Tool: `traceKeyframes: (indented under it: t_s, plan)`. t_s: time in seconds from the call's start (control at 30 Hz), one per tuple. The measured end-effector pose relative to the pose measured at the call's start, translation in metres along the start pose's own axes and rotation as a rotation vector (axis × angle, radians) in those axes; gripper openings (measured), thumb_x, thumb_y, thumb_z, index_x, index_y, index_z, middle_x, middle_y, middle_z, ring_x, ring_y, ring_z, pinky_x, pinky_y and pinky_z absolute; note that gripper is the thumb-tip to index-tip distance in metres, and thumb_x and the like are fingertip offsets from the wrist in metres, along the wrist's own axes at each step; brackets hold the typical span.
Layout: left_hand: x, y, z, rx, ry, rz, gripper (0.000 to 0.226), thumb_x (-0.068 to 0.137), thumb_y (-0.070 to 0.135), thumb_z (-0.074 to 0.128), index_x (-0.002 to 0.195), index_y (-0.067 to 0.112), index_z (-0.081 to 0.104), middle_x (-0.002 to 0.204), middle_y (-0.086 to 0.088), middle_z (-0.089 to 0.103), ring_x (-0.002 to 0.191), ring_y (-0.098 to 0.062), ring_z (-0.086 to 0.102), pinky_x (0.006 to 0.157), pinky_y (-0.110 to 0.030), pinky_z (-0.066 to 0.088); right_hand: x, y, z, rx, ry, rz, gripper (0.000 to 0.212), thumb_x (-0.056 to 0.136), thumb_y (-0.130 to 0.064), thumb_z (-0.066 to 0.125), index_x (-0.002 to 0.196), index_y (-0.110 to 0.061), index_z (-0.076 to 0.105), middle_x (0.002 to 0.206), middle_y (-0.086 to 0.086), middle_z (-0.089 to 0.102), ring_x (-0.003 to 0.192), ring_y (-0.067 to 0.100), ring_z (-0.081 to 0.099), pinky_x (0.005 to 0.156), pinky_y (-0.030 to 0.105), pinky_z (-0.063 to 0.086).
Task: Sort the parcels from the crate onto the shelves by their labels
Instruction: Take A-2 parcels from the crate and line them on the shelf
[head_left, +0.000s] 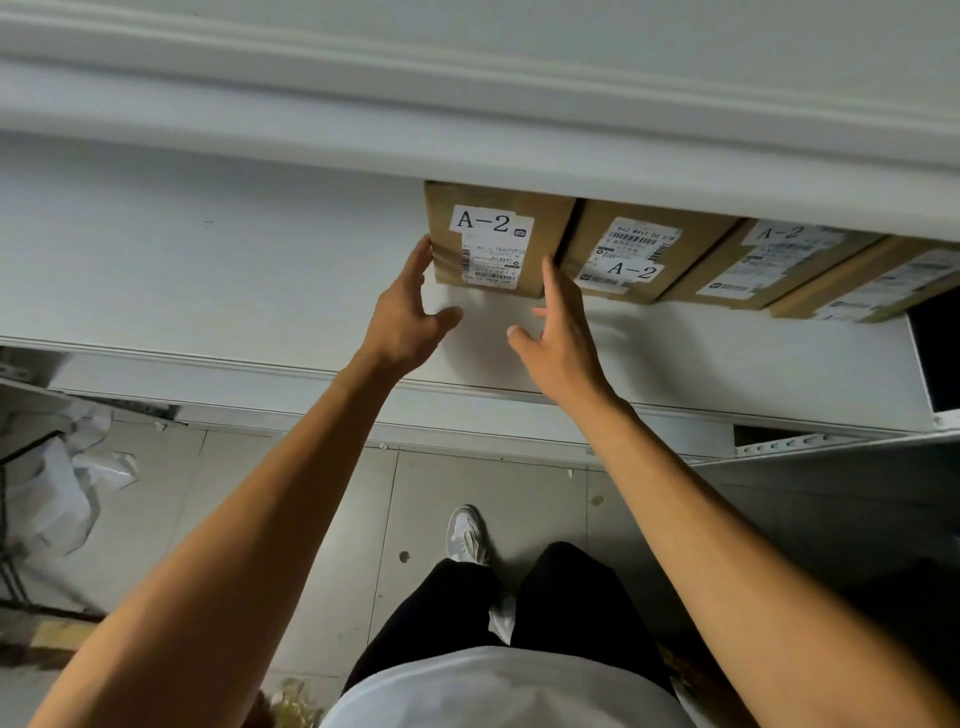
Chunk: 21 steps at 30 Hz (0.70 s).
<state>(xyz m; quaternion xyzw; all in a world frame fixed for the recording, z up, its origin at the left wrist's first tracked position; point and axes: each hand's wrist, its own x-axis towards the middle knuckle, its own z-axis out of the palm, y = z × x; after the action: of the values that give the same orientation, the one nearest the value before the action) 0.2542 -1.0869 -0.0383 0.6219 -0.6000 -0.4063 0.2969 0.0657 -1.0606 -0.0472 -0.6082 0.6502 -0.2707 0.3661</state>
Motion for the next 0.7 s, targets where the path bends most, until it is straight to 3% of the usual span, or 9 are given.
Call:
traceKeyframes:
  t_s: [0.1, 0.23, 0.3, 0.4, 0.57, 0.7]
  plan:
    - [0.0, 0.007, 0.0, 0.026, -0.024, 0.008, 0.086, 0.087, 0.009, 0.07, 0.156, 0.026, 0.022, 0.151, -0.001, 0.046, 0.128, -0.021, 0.047, 0.097, -0.029, 0.039, 0.001, -0.006, -0.004, 0.024, -0.028, 0.045, 0.085, 0.096, -0.013, 0.06, 0.16, -0.023, 0.006, 0.163, 0.003, 0.015, 0.129, 0.022, 0.052, 0.095, 0.024, 0.044]
    - [-0.007, 0.015, 0.0, 0.062, -0.032, -0.028, 0.085, 0.088, 0.01, 0.07, 0.156, 0.022, 0.022, 0.15, -0.006, 0.048, 0.131, -0.028, 0.048, 0.095, -0.023, 0.036, 0.002, -0.009, -0.015, -0.008, -0.061, 0.124, 0.085, 0.095, -0.02, 0.061, 0.16, -0.026, 0.006, 0.156, 0.007, 0.026, 0.11, 0.019, 0.06, 0.088, 0.025, 0.041]
    - [-0.016, 0.021, 0.001, 0.102, -0.028, -0.07, 0.081, 0.09, 0.011, 0.069, 0.156, 0.019, 0.022, 0.151, -0.008, 0.047, 0.133, -0.029, 0.047, 0.096, -0.025, 0.037, -0.005, -0.01, -0.022, -0.048, -0.088, 0.12, 0.083, 0.095, -0.023, 0.06, 0.16, -0.027, 0.009, 0.156, 0.007, 0.027, 0.11, 0.018, 0.06, 0.09, 0.025, 0.041]
    - [-0.035, 0.029, 0.007, 0.157, -0.069, -0.107, 0.078, 0.093, 0.015, 0.067, 0.157, 0.015, 0.022, 0.156, -0.009, 0.039, 0.142, -0.028, 0.039, 0.111, -0.033, 0.033, -0.023, -0.008, -0.033, -0.181, -0.14, 0.064, 0.077, 0.096, -0.024, 0.059, 0.159, -0.024, 0.016, 0.159, 0.007, 0.022, 0.128, 0.024, 0.052, 0.102, 0.034, 0.045]
    - [-0.086, 0.028, 0.007, 0.211, -0.156, -0.182, 0.077, 0.094, 0.023, 0.066, 0.157, 0.016, 0.023, 0.157, -0.011, 0.037, 0.142, -0.029, 0.039, 0.115, -0.038, 0.033, -0.058, -0.008, -0.045, -0.622, -0.287, -0.063, 0.062, 0.097, -0.027, 0.056, 0.153, -0.02, 0.029, 0.165, 0.01, -0.001, 0.143, 0.036, 0.023, 0.108, 0.044, 0.038]
    - [-0.14, 0.009, 0.009, 0.425, -0.079, -0.251, 0.07, 0.094, 0.03, 0.063, 0.154, 0.013, 0.031, 0.155, -0.014, 0.039, 0.139, -0.036, 0.039, 0.114, -0.043, 0.035, -0.083, -0.008, -0.039, -0.686, -0.244, -0.113, 0.056, 0.097, -0.026, 0.054, 0.149, -0.016, 0.038, 0.163, 0.013, 0.011, 0.148, 0.034, 0.01, 0.114, 0.048, 0.031]
